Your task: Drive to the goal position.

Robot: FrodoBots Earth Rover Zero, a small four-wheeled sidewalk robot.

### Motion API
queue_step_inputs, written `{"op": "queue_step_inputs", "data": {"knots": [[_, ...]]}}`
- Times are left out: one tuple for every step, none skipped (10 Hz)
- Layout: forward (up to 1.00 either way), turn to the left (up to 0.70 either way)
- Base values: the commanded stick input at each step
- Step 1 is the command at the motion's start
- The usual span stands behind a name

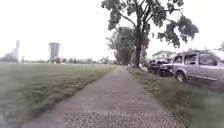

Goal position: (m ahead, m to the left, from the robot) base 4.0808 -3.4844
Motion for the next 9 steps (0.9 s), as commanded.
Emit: {"op": "queue_step_inputs", "data": {"knots": [[0.70, 0.00], [0.70, 0.00], [0.70, 0.00], [0.70, 0.00], [0.70, 0.00], [0.70, 0.00], [0.70, 0.00], [0.70, 0.00], [0.70, 0.00]]}}
